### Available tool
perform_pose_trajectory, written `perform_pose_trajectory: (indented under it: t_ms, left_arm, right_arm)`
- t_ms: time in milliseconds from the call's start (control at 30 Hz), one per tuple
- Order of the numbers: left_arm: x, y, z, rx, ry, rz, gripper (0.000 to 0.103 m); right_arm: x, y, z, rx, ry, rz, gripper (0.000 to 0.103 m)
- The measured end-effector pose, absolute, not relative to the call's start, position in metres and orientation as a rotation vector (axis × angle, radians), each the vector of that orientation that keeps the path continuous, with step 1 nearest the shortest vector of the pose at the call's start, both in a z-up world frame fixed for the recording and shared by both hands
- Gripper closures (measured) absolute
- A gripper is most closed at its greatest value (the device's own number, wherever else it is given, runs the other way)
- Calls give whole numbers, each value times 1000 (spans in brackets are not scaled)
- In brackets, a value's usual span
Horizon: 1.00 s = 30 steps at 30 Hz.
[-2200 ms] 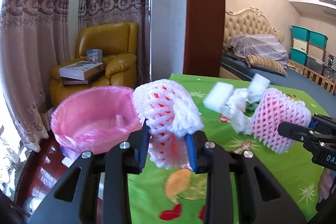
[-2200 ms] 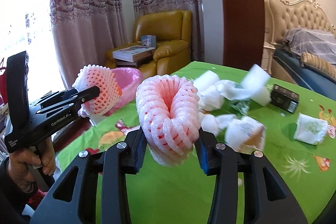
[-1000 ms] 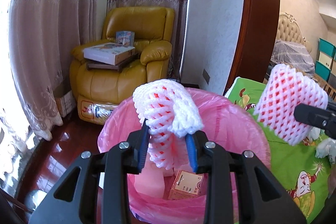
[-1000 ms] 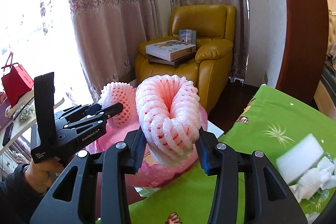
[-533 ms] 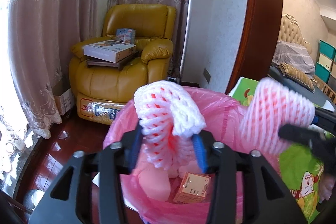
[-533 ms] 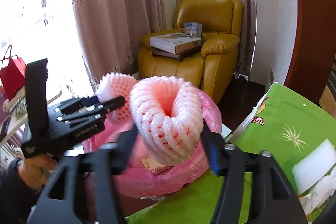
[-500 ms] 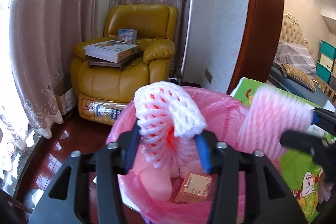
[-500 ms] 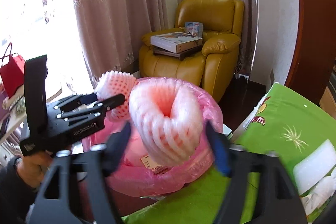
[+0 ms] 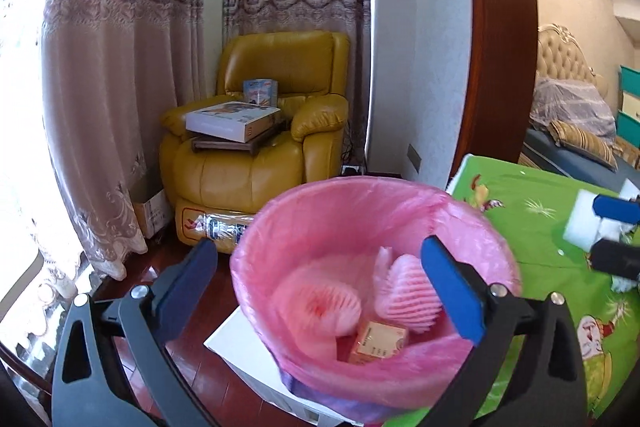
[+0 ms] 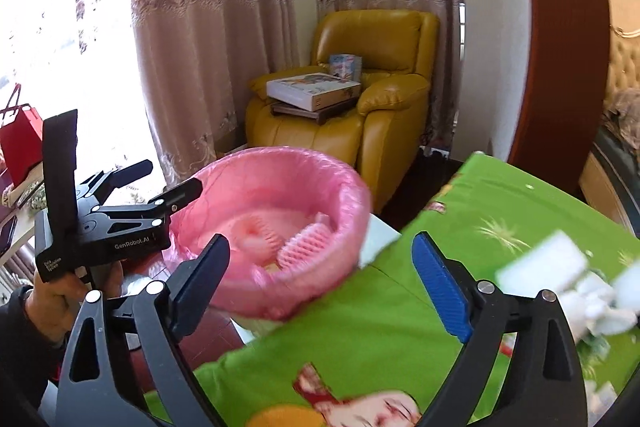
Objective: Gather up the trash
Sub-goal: 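Move both open tools back over the table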
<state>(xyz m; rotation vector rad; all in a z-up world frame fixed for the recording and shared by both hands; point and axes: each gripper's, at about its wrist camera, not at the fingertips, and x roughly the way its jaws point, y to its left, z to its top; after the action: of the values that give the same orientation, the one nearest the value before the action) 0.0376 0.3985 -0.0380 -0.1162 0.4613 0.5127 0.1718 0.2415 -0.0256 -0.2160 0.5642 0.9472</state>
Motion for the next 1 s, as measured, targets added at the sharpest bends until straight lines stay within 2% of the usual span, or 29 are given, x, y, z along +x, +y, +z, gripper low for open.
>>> perform_pose_trajectory:
  t_ms: [467, 600, 1000]
  left_arm:
    - [37, 306, -13, -182, 413, 372, 4]
    - [51, 272, -8, -209, 413, 299, 4]
    - [90, 192, -27, -177, 505, 150, 4]
  right_arm:
    - [158, 104, -22, -135, 539, 748, 16]
    - [155, 57, -24, -129, 526, 671, 12]
    - [178, -30, -62, -30, 650, 485, 12]
